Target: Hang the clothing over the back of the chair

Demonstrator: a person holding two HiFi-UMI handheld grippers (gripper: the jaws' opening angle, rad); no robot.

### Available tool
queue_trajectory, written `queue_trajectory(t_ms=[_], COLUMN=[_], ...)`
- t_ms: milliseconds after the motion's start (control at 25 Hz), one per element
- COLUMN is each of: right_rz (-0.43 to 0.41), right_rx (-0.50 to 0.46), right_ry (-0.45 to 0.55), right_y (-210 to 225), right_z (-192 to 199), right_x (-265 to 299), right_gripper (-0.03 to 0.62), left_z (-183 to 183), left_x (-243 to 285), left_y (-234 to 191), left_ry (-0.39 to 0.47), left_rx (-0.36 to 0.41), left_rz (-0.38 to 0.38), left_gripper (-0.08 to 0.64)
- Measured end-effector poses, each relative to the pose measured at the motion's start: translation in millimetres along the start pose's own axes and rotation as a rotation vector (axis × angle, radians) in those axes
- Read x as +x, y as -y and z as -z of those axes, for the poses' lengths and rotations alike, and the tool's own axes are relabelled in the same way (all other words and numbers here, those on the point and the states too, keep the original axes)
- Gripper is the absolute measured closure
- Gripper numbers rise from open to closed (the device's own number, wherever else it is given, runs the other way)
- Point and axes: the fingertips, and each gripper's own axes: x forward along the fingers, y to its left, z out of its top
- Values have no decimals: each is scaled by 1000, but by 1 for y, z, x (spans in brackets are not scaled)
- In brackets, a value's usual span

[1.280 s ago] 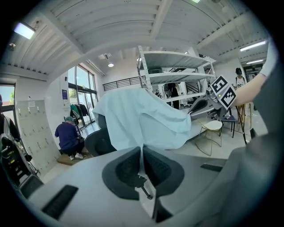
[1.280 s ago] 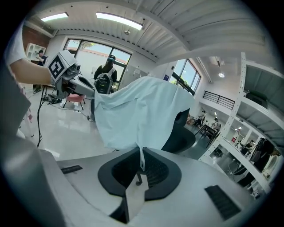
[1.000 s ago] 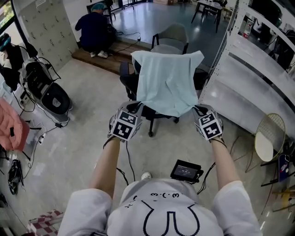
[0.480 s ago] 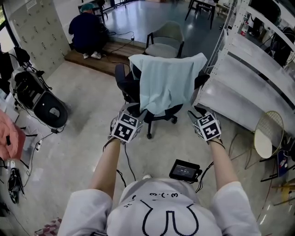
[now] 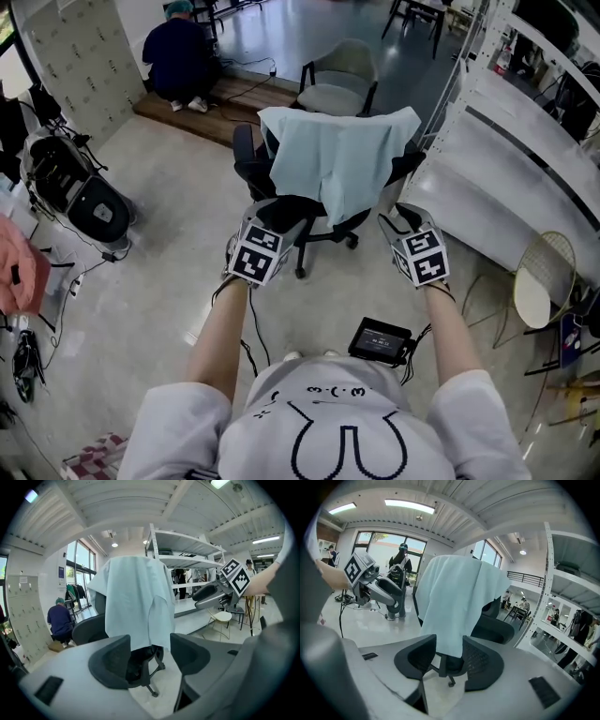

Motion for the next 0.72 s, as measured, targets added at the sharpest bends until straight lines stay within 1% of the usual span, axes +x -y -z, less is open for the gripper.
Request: queue_trajectory(t_ms=[80, 120, 160, 200, 240, 320, 360, 520, 640, 720], right_rz=[-16, -15, -9, -2, 0, -14, -22, -34, -43, -40], right_rx=[-5, -13, -24, -32, -33, -18, -11, -11, -6, 4], right_ry=[21, 34, 48, 64, 81, 115, 131, 190, 245, 276], right_y=[0, 0, 1, 1, 1, -1, -3, -12, -20, -23], right_z=[-8, -12, -17, -23, -28, -38, -43, -62, -74, -79], right_x=[-2, -4, -6, -8, -11, -15, -16, -24, -30, -34], right_gripper=[427, 450, 500, 569, 598, 598, 598, 600, 600, 600], left_z=[-8, -12, -15, -19, -22, -27, -30, -42, -52, -58], left_x=[-4, -6, -8, -10, -12, -16, -17, -25, -33, -37], left_y=[0, 0, 1, 2, 3, 7, 8, 13, 16, 19], left_ry=[26, 38, 48, 56, 63, 75, 82, 127, 173, 198], left_rx=[-12, -17, -22, -27, -30, -32, -34, -42, -43, -50], left_rz=[-27, -38, -44, -48, -52, -59, -63, -93, -122, -128], left_gripper=[272, 288, 290, 301, 312, 344, 344, 448, 505, 535])
